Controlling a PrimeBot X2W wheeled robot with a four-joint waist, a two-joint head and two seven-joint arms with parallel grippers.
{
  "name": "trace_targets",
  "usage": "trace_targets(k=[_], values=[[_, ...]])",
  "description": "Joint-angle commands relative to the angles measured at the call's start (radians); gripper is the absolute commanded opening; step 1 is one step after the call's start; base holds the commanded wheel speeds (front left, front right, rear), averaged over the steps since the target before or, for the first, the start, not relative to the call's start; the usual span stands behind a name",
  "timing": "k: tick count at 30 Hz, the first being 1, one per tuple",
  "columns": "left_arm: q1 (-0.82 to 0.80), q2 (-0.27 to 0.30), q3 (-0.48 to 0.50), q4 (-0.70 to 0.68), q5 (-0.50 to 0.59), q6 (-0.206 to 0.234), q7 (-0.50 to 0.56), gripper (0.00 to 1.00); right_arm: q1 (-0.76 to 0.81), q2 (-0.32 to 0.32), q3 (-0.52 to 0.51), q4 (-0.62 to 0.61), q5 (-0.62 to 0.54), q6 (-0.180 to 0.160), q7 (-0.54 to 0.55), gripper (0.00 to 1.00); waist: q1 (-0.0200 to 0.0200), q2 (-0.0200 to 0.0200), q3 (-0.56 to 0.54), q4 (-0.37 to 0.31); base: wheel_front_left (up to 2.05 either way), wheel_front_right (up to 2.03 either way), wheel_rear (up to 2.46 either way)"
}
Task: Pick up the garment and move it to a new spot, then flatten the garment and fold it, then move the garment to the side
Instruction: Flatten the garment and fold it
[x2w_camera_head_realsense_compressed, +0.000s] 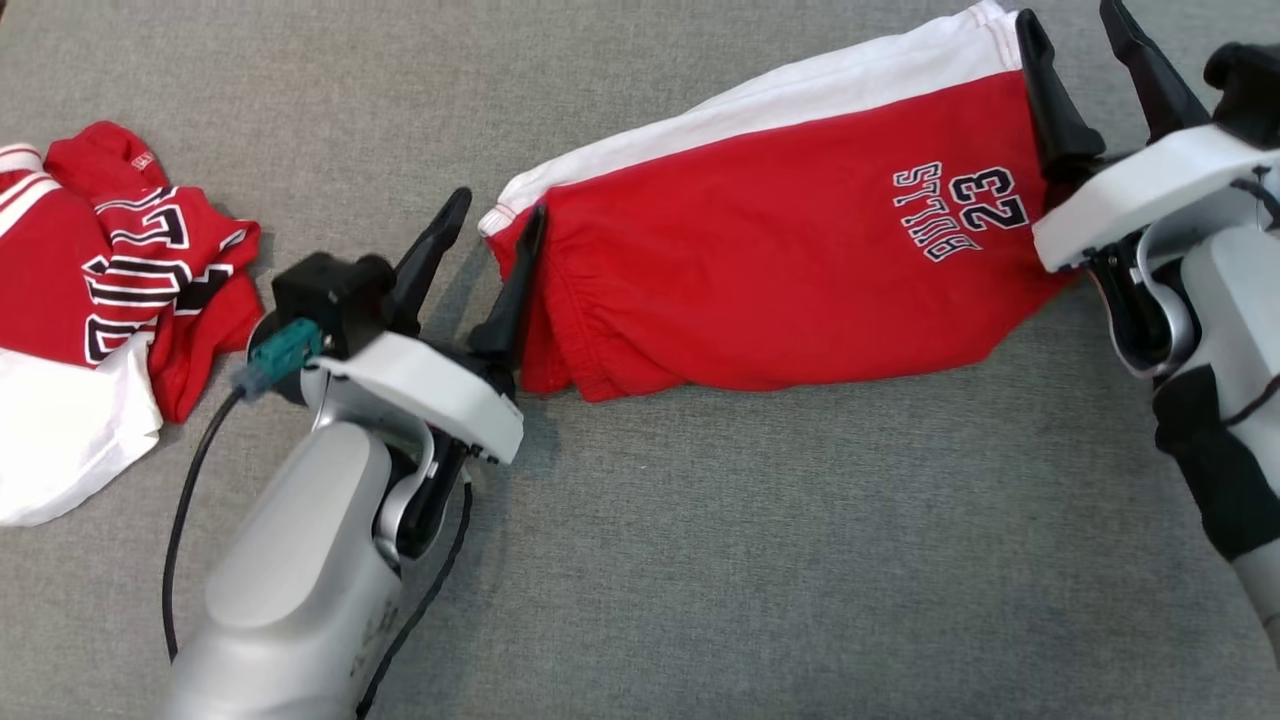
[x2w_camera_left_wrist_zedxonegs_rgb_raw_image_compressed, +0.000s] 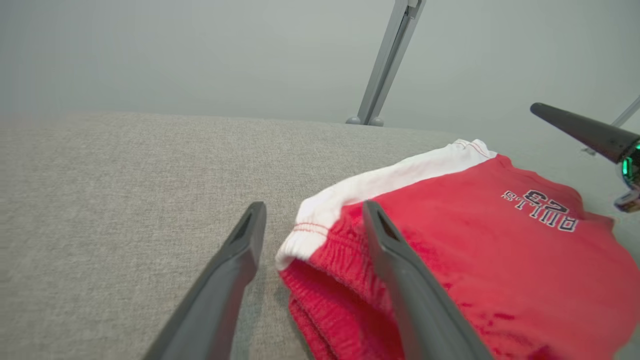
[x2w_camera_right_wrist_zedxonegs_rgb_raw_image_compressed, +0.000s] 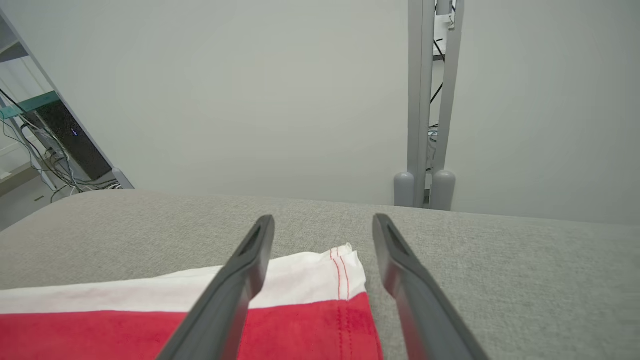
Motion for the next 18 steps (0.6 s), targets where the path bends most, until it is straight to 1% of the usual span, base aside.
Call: trace_targets(k=[1,2,6,9,14,15,18], values=[[0.032,0.006,0.008,-0.018,0.010,0.019,-0.026,1.00,0.049,0.001,-0.031,-0.042,-0.026,0.000,-0.005,1.00,0.0000,0.0000,-0.016,-0.014,0.00,0.00,0.00],[0.046,0.007,0.016,-0.032,0.015,0.033,-0.042,1.00,0.066,0.002,-0.055,-0.073,-0.045,0.000,-0.005,1.00,0.0000,0.0000,-0.022,-0.018,0.00,0.00,0.00],[0.118,0.017,0.061,-0.111,0.053,0.110,-0.079,1.00,0.168,0.018,-0.164,-0.199,-0.138,0.000,-0.005,1.00,0.0000,0.0000,-0.052,-0.031,0.00,0.00,0.00],[0.170,0.020,0.100,-0.185,0.079,0.153,-0.087,1.00,0.256,0.047,-0.245,-0.299,-0.211,0.000,-0.005,1.00,0.0000,0.0000,-0.074,-0.040,0.00,0.00,0.00],[0.259,0.020,0.174,-0.306,0.142,0.193,-0.088,1.00,0.400,0.092,-0.339,-0.430,-0.294,0.000,-0.005,1.00,0.0000,0.0000,-0.115,-0.051,0.00,0.00,0.00],[0.293,0.016,0.202,-0.341,0.165,0.200,-0.089,1.00,0.460,0.105,-0.365,-0.469,-0.323,0.000,-0.005,1.00,0.0000,0.0000,-0.134,-0.057,0.00,0.00,0.00],[0.343,0.013,0.230,-0.360,0.192,0.201,-0.089,1.00,0.534,0.120,-0.392,-0.505,-0.347,0.000,-0.005,1.00,0.0000,0.0000,-0.158,-0.064,0.00,0.00,0.00]])
